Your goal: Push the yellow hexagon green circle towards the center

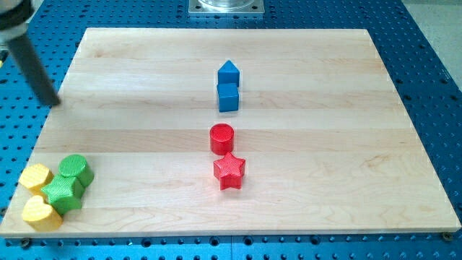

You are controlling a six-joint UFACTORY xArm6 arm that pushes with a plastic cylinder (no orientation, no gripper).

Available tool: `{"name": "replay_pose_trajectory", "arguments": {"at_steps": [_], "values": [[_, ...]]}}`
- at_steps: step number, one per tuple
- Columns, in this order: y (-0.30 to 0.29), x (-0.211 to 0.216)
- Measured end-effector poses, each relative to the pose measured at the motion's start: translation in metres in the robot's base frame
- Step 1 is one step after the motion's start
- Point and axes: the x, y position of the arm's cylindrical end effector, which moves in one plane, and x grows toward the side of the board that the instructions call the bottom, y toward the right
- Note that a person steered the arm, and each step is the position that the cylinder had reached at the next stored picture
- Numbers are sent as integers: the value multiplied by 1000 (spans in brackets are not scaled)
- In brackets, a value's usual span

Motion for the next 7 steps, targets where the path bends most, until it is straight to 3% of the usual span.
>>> {"name": "replay_pose_trajectory", "arguments": {"at_steps": [1,3,5,6,7], "values": [[0,99],[9,134],[83,126],[118,82],[152,65]]}}
